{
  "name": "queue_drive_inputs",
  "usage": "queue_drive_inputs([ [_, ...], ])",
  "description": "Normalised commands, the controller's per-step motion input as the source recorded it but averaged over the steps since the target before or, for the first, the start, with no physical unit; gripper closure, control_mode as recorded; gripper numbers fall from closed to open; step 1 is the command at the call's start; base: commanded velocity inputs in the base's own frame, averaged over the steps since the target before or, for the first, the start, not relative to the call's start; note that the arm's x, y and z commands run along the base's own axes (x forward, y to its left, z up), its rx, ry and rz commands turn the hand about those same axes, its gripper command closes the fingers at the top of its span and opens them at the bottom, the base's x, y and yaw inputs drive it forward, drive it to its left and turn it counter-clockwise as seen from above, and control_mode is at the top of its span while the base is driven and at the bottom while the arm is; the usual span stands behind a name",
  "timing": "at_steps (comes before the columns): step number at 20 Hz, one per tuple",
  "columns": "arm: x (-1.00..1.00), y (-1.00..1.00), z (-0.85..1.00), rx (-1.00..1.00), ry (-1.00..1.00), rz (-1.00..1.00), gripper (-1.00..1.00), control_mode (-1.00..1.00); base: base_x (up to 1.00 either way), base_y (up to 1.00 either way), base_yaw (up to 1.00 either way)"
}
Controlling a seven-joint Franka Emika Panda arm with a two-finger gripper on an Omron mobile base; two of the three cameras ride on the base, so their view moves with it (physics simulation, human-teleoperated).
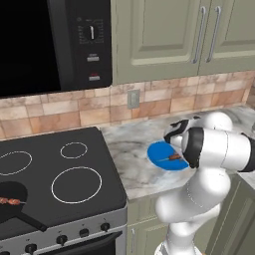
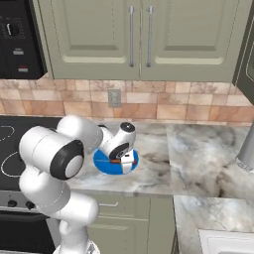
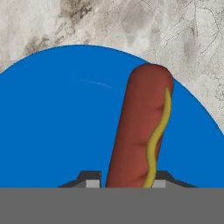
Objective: Place the cold items (bell pepper and tangerine) from the fridge in one tupperware on the dining counter. Place the warm items (kebab skewer and hot dog) in the stove area in another tupperware.
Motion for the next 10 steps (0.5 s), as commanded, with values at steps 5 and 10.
queue_drive_inputs([
  [5,-0.28,-0.04,0.13,0.00,-0.01,0.00,1.00,-1.00,0.00,0.00,0.00],
  [10,-0.35,-0.08,0.43,-0.02,0.00,-0.04,1.00,-1.00,0.00,0.00,0.00],
])
